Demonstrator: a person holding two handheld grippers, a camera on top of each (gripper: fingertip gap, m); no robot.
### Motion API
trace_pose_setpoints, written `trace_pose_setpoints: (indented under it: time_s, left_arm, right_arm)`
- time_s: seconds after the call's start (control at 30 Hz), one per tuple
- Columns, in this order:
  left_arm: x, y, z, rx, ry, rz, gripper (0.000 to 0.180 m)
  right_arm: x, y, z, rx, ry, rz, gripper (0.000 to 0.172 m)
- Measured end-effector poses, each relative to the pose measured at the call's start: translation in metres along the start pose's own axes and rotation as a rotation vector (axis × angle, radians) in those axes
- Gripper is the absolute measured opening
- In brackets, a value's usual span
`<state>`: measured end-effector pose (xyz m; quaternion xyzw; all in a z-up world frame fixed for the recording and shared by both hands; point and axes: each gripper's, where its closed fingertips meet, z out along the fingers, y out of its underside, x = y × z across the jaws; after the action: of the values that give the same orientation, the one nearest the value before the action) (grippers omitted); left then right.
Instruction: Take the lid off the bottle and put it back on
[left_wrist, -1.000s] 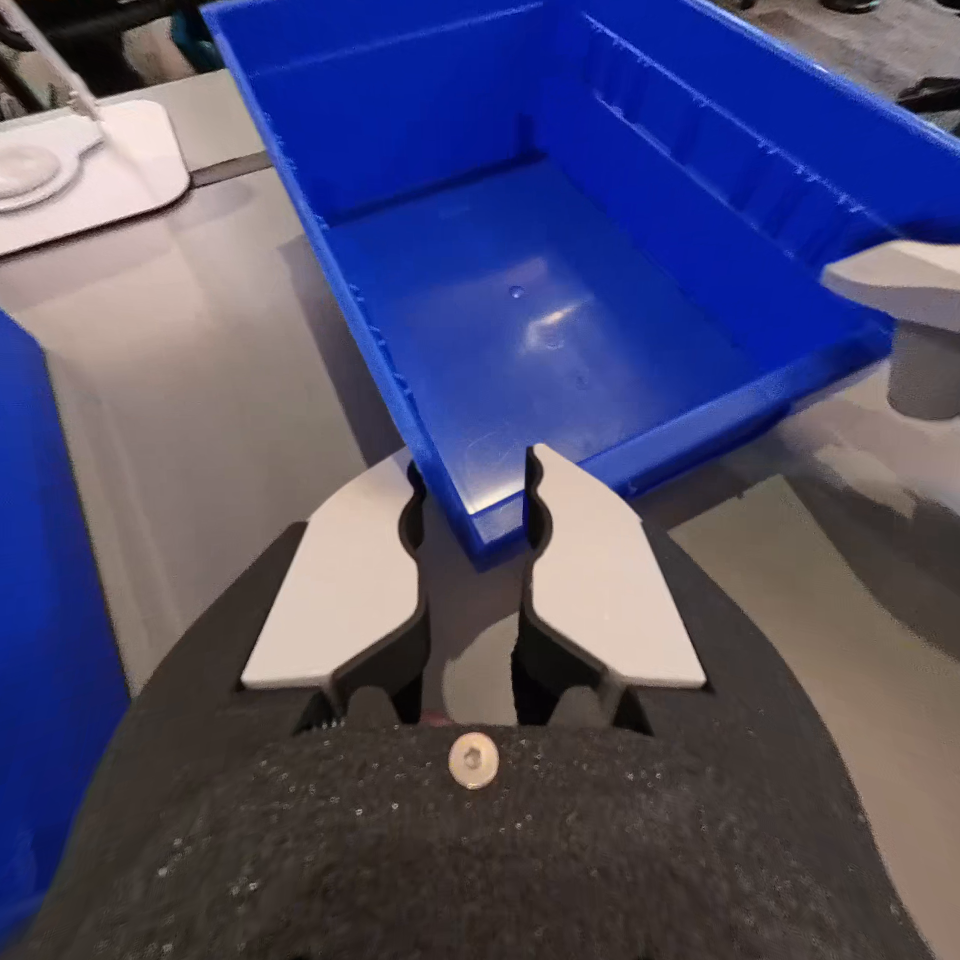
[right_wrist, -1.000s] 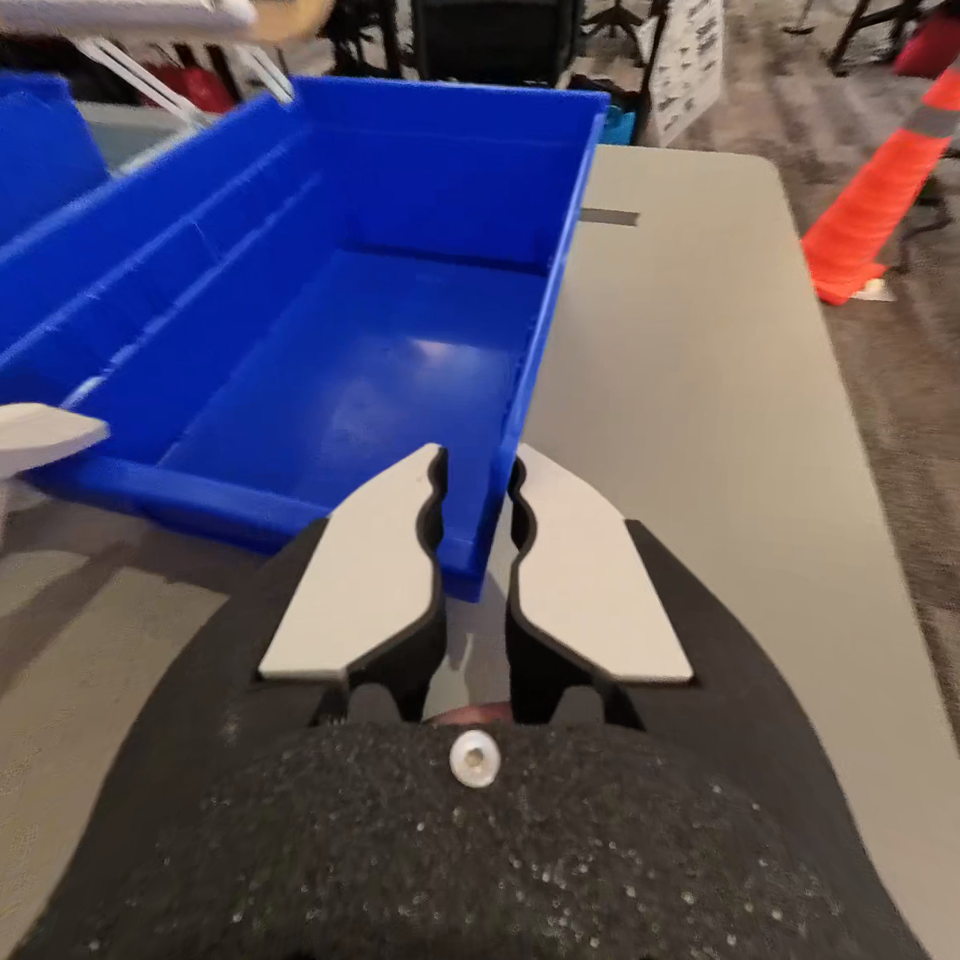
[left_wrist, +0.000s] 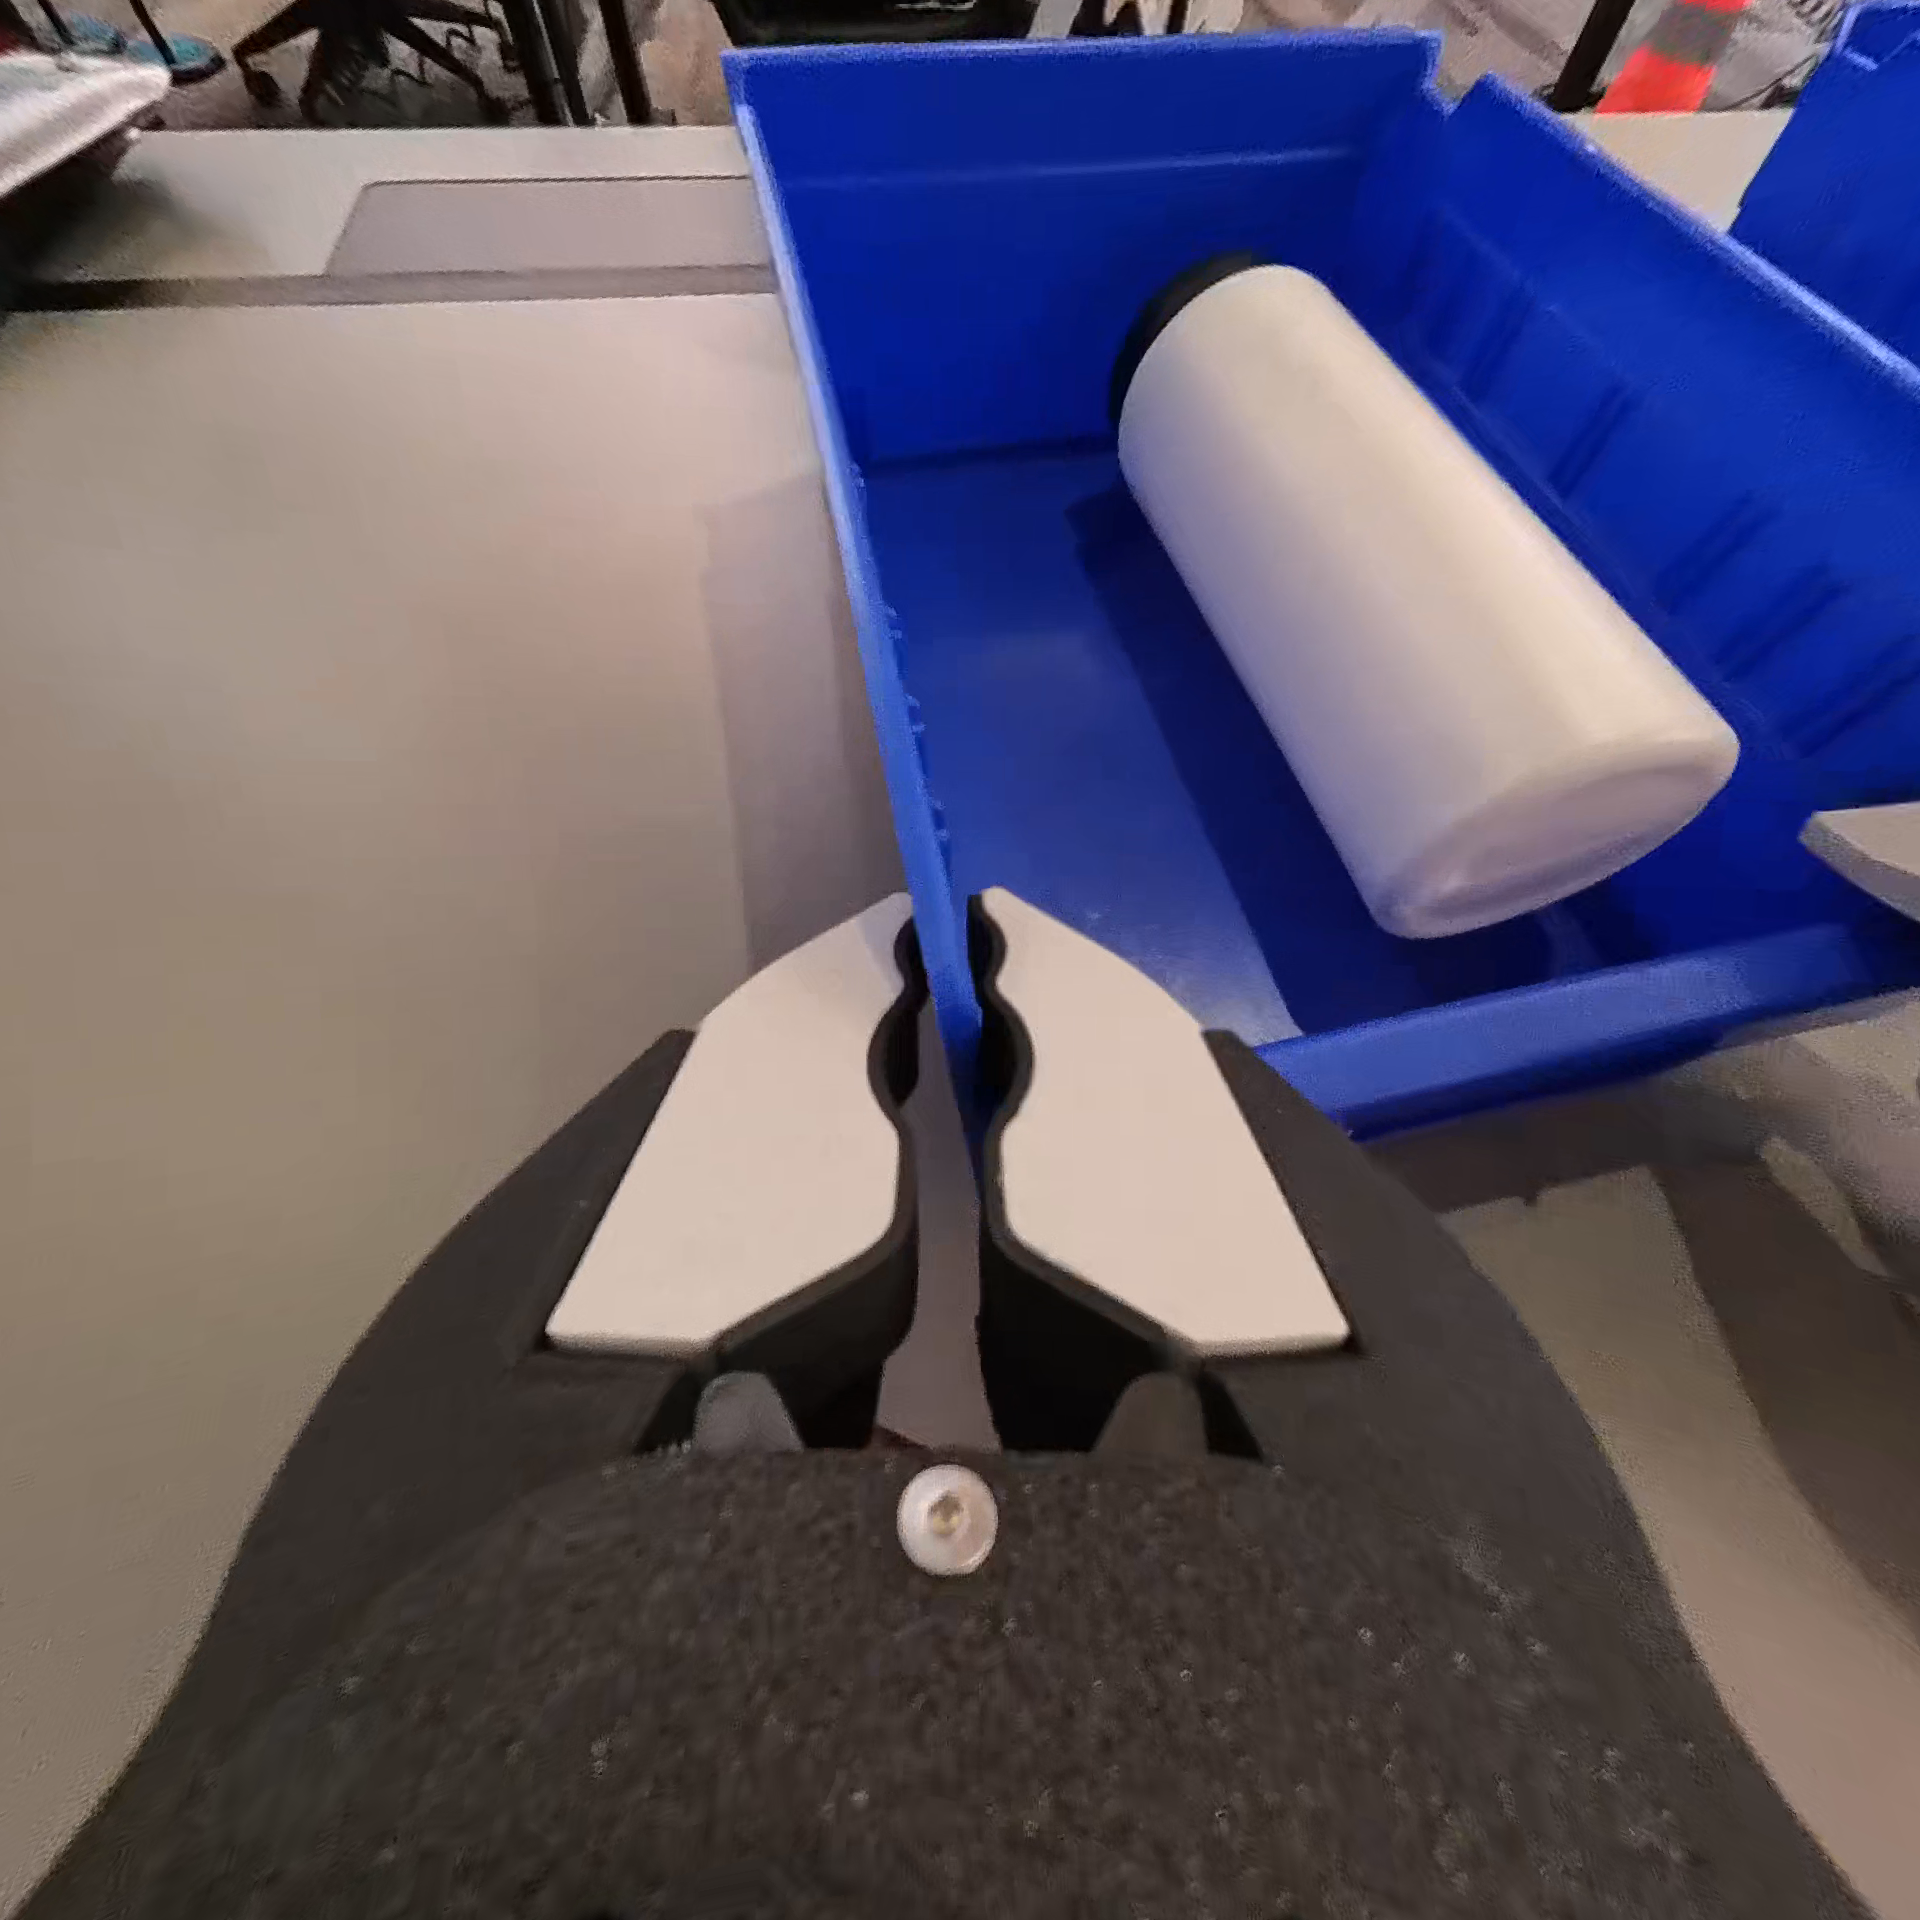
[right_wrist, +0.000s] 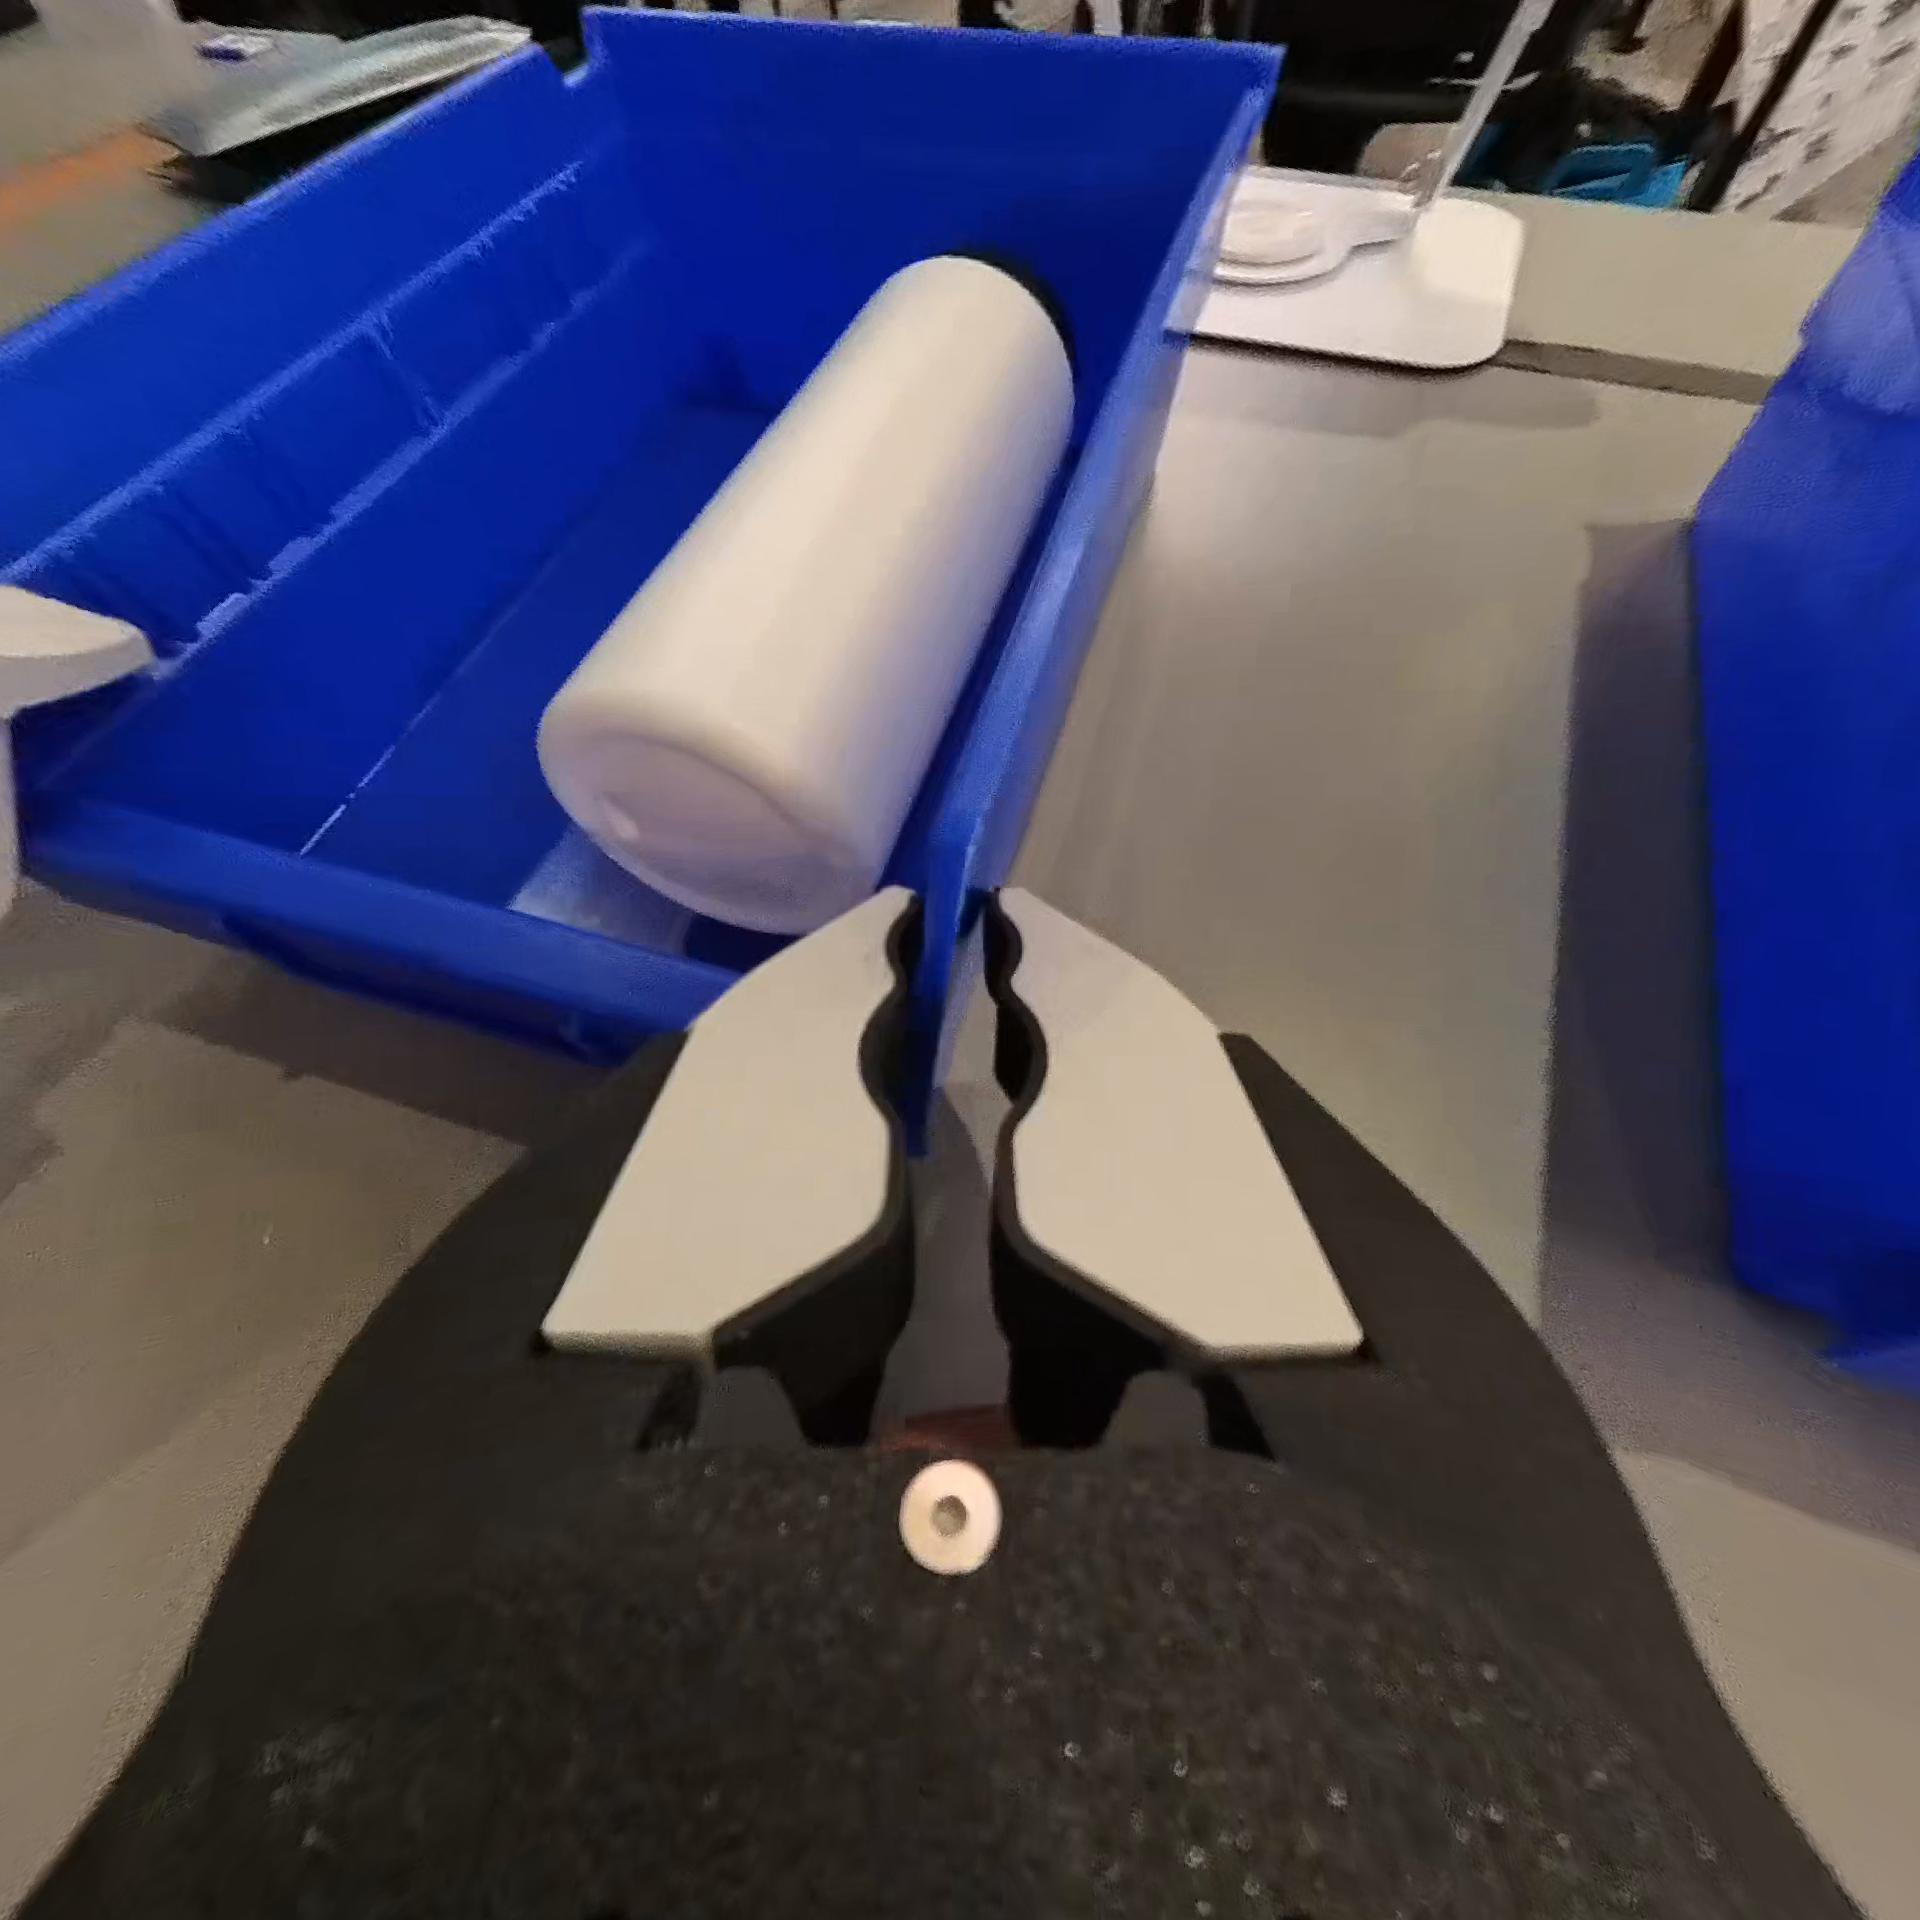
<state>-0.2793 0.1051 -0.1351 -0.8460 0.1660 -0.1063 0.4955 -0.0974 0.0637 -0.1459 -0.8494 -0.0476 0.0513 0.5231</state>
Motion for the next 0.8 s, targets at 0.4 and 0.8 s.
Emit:
trace_pose_setpoints:
  time_s: [0.4,0.8]
  left_arm:
    - [-0.074,-0.026,-0.018,0.086,-0.077,-0.031,0.002]
    - [-0.254,-0.009,-0.037,0.037,-0.208,-0.114,0.002]
  right_arm:
    - [-0.058,-0.032,0.017,0.064,0.076,-0.041,0.006]
    - [-0.225,-0.059,0.098,-0.003,-0.059,-0.099,0.007]
